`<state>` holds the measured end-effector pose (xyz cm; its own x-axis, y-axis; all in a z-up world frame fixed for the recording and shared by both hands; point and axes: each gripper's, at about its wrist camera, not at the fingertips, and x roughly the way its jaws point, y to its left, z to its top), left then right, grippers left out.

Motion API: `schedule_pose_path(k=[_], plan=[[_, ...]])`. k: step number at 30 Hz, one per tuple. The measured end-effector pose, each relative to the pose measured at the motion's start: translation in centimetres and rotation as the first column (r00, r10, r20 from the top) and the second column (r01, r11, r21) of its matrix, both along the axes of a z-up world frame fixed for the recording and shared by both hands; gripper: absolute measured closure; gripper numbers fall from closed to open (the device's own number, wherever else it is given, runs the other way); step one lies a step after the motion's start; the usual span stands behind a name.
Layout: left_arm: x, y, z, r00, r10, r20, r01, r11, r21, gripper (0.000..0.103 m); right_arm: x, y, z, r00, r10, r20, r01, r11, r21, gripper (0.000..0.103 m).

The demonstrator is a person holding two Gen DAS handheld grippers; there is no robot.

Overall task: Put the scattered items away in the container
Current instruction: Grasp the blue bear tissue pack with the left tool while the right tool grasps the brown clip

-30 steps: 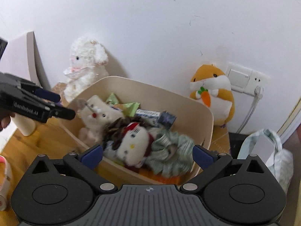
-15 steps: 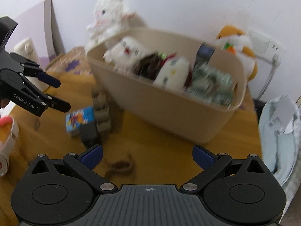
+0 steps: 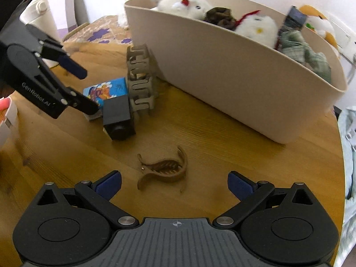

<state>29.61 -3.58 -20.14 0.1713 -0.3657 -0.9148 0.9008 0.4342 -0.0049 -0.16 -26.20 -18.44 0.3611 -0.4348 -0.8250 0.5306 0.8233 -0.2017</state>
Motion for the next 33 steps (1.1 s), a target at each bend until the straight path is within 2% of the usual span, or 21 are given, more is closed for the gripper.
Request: schedule_pose_path(k=[5,8,11,13,15,16,18,21,33], plan=[[0.5,-0.7,-0.7,1.000,-0.005,-0.025,0.005,1.000,0.000,0.025,0.7,-0.2,-0.5,1.000,0.012,0.003,-0.012,1.000,0.002,0.001],[0.7,-0.9,-0.9,0.999,-0.015,-0.034,0.015,1.000,-0.002,0.027,1.0,-0.7,-0.7,1.000,0.008,0.006,-0.008,1.000,0.017,0.008],[0.9,-1.0,-0.8,0.999,-0.026,-0.025,0.026,1.000,-0.017,0.036,1.0,-0.8,-0.8,1.000,0.011,0.011,-0.011,1.000,0.010,0.014],[1.2,-0.9,-0.7,0.999,-0.023,-0.037,0.022,0.999,-0.029,0.047,0.9,-0.8,-0.7,1.000,0.020,0.016,-0.020,1.000,0.006,0.017],[1.6,-0.9,-0.5,0.999,-0.015,-0.046,0.013,0.999,-0.037,0.056,0.8,-0.6,-0.6,0.999,0.035,0.012,-0.034,0.999,-0.010,0.025],[1.8,-0.9,-0.4,0.998,-0.011,-0.055,0.009,0.999,-0.036,0.057,0.7,-0.5,-0.6,0.999,0.043,0.016,-0.043,0.999,-0.013,0.028],[2.0,-0.7,-0.4,0.998,0.000,-0.061,-0.002,0.999,-0.035,0.057,0.5,-0.3,-0.4,0.998,0.055,0.021,-0.054,0.998,-0.019,0.044],[1.6,-0.3,-0.4,0.999,0.002,-0.043,-0.004,1.000,-0.030,0.057,0.6,0.1,-0.2,0.998,0.062,0.008,-0.061,0.998,-0.025,0.054],[0.9,1.4,2.3,0.999,0.007,-0.034,-0.010,0.998,-0.066,0.057,-1.1,0.9,2.1,0.998,0.062,0.014,-0.061,0.997,-0.056,0.056]])
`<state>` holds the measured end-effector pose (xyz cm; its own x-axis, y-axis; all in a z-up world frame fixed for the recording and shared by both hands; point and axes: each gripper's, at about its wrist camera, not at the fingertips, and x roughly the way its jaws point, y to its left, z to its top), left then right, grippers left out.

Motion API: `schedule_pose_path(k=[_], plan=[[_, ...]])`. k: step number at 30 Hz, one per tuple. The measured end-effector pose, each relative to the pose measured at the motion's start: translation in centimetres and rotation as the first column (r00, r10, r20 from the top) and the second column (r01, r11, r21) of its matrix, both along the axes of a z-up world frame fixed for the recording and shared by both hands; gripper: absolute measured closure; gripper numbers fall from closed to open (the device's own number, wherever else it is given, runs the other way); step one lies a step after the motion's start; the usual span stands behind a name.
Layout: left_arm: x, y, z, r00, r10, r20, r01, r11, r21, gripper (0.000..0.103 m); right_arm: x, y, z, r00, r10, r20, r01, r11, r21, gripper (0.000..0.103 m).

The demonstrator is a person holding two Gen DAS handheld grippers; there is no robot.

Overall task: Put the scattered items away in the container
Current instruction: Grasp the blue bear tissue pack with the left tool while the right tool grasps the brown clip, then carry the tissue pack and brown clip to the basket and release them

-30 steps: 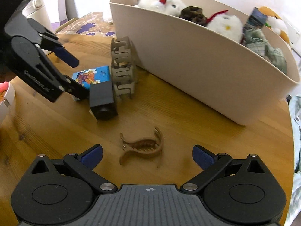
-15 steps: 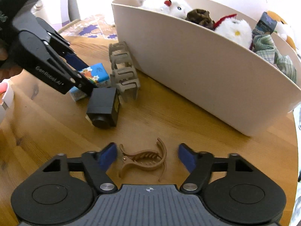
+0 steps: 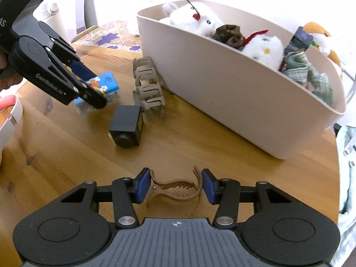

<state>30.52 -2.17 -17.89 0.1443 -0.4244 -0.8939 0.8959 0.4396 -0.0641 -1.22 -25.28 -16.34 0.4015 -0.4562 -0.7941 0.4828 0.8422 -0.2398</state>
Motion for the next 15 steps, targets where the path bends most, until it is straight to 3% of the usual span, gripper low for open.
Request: schedule_pose_path(k=[15], plan=[[2.2,-0.7,9.3,0.993,-0.023,0.120,0.038,0.991,-0.127,0.057,-4.3,-2.9,9.6,0.994,-0.064,0.083,0.077,0.984,-0.161,0.056]])
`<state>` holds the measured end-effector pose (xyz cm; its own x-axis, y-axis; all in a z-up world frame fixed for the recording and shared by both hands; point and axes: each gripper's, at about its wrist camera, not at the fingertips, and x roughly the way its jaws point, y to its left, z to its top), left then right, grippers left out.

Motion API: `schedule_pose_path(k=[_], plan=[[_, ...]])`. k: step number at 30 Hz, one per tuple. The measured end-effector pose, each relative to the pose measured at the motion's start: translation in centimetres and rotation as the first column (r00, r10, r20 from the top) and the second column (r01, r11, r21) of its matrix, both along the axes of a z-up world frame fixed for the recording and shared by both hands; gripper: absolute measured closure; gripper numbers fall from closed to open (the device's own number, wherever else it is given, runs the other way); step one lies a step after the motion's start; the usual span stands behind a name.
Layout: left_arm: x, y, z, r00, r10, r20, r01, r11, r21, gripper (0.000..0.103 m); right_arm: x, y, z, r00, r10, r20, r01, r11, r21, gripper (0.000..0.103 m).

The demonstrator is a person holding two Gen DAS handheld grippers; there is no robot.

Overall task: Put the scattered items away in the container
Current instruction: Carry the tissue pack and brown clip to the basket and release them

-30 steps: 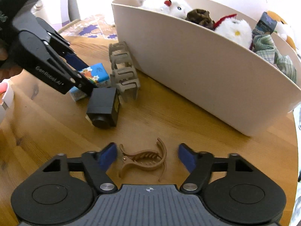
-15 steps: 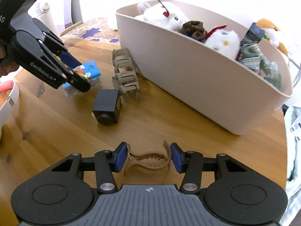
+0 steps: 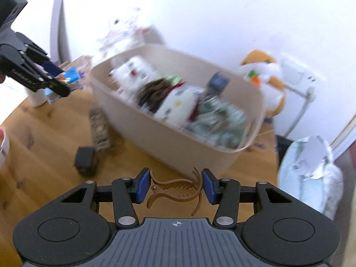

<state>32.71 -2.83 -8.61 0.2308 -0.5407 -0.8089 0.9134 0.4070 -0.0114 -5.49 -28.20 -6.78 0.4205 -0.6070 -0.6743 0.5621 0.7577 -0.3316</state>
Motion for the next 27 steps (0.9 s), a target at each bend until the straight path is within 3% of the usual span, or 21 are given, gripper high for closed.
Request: schedule_pose_path(k=[6,15,21,27], plan=[[0.4,-1.5,3.1,0.998,-0.036,0.052,0.038,0.998,-0.050,0.057,-0.5,-1.9,3.6,1.000,0.002,0.002,-0.001,0.997,-0.082,0.056],[1.9,-6.5,5.8,0.991,-0.046,0.126,0.057,0.995,-0.084,0.057,1.1,-5.6,8.0,0.996,-0.015,0.087,0.028,0.988,-0.150,0.056],[2.9,-10.7,4.7,0.994,0.029,0.104,-0.019,0.995,-0.095,0.057,4.0,-8.7,8.2,0.992,-0.026,0.127,0.045,0.989,-0.142,0.056],[3.0,-13.9,2.1,0.995,0.062,0.082,-0.058,0.997,-0.052,0.057,6.7,-11.8,6.5,0.983,-0.071,0.170,0.078,0.996,-0.036,0.056]])
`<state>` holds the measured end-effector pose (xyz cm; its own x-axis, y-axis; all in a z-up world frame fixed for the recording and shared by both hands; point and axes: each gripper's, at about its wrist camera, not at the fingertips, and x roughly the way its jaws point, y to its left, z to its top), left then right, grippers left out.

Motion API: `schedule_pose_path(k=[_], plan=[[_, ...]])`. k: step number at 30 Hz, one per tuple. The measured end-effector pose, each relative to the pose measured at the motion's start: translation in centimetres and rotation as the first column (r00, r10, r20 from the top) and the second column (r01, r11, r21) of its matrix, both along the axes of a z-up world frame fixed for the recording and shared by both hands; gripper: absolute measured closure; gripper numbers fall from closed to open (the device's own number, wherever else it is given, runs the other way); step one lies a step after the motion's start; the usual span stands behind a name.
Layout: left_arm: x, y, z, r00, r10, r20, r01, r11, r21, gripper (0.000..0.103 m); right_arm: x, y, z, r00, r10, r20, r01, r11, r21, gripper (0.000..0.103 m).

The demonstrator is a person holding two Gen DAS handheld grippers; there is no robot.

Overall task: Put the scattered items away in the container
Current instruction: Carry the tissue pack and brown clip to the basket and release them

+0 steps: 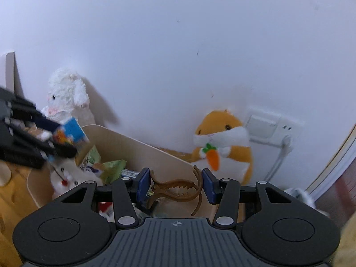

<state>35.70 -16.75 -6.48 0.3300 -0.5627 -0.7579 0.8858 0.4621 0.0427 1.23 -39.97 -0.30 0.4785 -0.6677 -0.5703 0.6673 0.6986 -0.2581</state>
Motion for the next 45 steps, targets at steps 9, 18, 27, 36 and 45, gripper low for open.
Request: schedule_pose_path(k=[9,18,27,36,45], plan=[[0.0,-1.7,-2.1,0.999,0.048,-0.021,-0.048,0.999,0.027,0.048,2.4,-1.6,-2.9,0.999,0.011,-0.037,-0.008,0.998,0.068,0.040],[-0.1,-0.7,-2.1,0.999,0.040,-0.034,-0.039,0.999,0.031,0.030,1.4,-1.2,-2.8,0.999,-0.044,0.011,0.043,0.994,0.099,0.000],[-1.5,3.4,-1.8,0.999,0.015,-0.038,-0.014,1.000,0.028,0.030,-0.2,1.9,-1.8,1.000,-0.012,0.028,0.010,0.998,0.065,0.000],[-5.1,8.4,-3.6,0.995,0.018,-0.097,-0.012,0.998,0.065,0.029,-3.1,6.8,-2.9,0.999,0.042,0.002,-0.042,0.999,0.018,0.000],[-8.9,9.2,-8.6,0.977,0.078,-0.200,-0.046,0.986,0.157,0.029,-5.4,9.5,-5.9,0.998,0.054,-0.031,-0.051,0.995,0.086,0.000]])
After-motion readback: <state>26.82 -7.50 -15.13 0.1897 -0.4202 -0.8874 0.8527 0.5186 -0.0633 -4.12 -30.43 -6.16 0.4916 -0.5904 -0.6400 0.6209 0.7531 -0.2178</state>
